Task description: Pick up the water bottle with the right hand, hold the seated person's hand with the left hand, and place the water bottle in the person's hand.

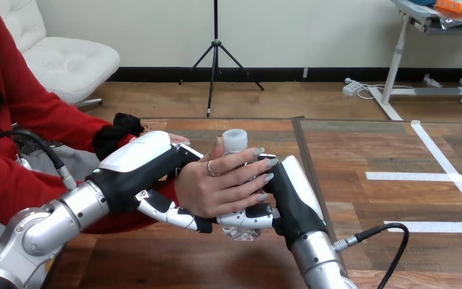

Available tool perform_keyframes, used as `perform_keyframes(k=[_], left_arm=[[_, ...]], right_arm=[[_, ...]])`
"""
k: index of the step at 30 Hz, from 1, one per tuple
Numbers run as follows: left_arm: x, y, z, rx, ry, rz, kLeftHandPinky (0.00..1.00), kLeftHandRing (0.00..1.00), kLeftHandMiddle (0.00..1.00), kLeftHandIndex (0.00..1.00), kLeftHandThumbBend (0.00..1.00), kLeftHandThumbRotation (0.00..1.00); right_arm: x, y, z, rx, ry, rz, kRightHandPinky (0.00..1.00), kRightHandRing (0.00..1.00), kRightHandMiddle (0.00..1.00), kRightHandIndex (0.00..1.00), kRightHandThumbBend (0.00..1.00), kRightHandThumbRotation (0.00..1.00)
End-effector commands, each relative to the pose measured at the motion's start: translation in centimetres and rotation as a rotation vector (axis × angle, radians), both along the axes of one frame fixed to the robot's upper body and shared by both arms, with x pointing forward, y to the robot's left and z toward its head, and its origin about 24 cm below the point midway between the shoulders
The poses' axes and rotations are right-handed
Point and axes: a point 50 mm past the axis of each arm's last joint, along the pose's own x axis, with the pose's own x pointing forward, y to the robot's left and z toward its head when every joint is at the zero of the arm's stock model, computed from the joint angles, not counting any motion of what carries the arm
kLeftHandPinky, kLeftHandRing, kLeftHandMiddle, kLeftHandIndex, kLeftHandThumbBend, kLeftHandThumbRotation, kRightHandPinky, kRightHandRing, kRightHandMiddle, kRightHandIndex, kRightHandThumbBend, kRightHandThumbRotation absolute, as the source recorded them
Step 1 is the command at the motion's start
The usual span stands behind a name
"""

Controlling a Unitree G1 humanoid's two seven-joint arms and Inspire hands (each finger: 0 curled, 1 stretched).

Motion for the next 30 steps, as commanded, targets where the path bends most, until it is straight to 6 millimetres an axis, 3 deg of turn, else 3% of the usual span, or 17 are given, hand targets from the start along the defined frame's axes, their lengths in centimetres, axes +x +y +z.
perform_keyframes(k=[1,30], left_arm=[[1.08,-2.72,2.42,-0.052,-0.098,-0.098,0.27,0.35,0.44,0.45,0.72,0.27],[1.17,-2.67,2.54,-0.053,-0.093,-0.105,0.28,0.36,0.45,0.45,0.73,0.29]], right_arm=[[0.64,1.27,4.36,0.055,-0.191,0.047,0.29,0.33,0.41,0.47,0.85,0.00],[-0.21,1.24,4.88,0.056,-0.212,0.024,0.29,0.34,0.42,0.47,0.87,0.00]])
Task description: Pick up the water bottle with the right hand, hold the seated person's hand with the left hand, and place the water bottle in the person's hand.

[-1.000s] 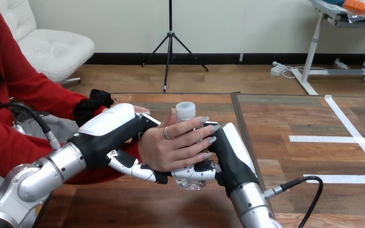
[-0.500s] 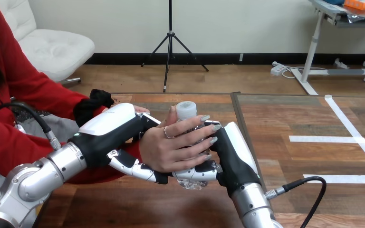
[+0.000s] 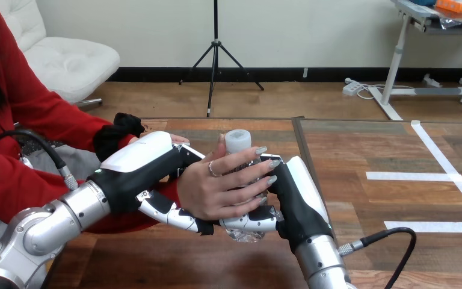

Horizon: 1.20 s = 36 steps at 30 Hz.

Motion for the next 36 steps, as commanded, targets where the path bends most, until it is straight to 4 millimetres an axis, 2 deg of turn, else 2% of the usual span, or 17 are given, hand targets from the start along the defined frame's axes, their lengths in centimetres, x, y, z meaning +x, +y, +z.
perform_keyframes(k=[1,18,27,36], left_arm=[[1.2,-2.5,2.5,-0.051,-0.100,-0.094,0.28,0.36,0.45,0.46,0.73,0.29],[1.3,-2.4,2.7,-0.040,-0.079,-0.102,0.31,0.38,0.46,0.46,0.75,0.30],[1.4,-2.4,2.6,-0.028,-0.077,-0.098,0.28,0.36,0.45,0.46,0.75,0.32],[1.4,-2.4,2.6,-0.023,-0.067,-0.097,0.29,0.37,0.46,0.47,0.79,0.31]], right_arm=[[0.6,1.5,4.4,0.070,-0.195,0.043,0.29,0.33,0.42,0.47,0.87,0.00],[-0.4,1.4,5.1,0.086,-0.210,0.048,0.29,0.33,0.41,0.45,0.87,0.00],[-1.0,1.5,5.6,0.090,-0.212,0.056,0.29,0.32,0.41,0.45,0.88,0.00],[-1.3,1.6,5.8,0.086,-0.218,0.066,0.28,0.32,0.40,0.44,0.88,0.00]])
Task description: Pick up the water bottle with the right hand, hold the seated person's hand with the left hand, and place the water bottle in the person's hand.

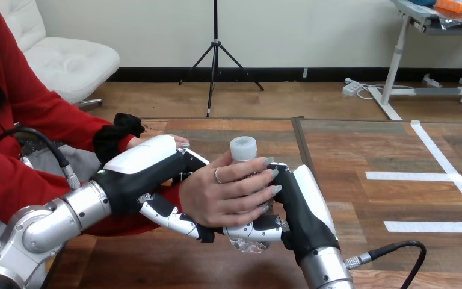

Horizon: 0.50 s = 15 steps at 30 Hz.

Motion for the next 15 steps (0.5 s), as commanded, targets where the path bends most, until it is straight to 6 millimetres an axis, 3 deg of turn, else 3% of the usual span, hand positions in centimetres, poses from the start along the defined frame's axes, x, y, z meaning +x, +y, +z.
perform_keyframes(k=[1,15], left_arm=[[1.40,-2.28,2.49,-0.044,-0.093,-0.063,0.30,0.37,0.46,0.47,0.79,0.31],[1.35,-2.42,2.44,-0.040,-0.093,-0.068,0.34,0.40,0.48,0.48,0.77,0.31]], right_arm=[[0.32,1.97,5.48,0.080,-0.237,0.090,0.28,0.32,0.41,0.44,0.88,0.00],[0.41,1.93,5.46,0.083,-0.227,0.085,0.28,0.32,0.41,0.44,0.88,0.00]])
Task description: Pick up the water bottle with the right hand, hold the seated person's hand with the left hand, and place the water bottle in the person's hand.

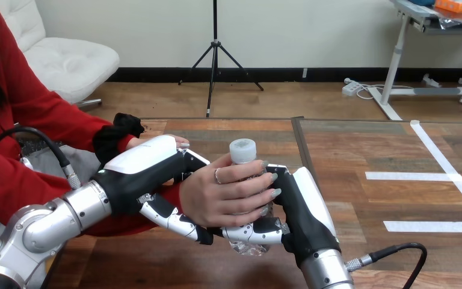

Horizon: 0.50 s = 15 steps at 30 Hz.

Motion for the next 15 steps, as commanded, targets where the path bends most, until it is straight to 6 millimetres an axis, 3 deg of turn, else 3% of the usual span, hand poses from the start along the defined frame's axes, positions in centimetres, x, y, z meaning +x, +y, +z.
perform_keyframes(k=[1,15], left_arm=[[1.33,-2.40,2.43,-0.044,-0.096,-0.066,0.34,0.40,0.48,0.48,0.77,0.31],[1.32,-2.46,2.43,-0.042,-0.098,-0.065,0.35,0.41,0.49,0.49,0.73,0.30]], right_arm=[[0.69,1.95,5.41,0.084,-0.233,0.075,0.28,0.32,0.41,0.44,0.88,0.00],[0.83,1.92,5.50,0.081,-0.234,0.072,0.29,0.33,0.41,0.44,0.88,0.00]])
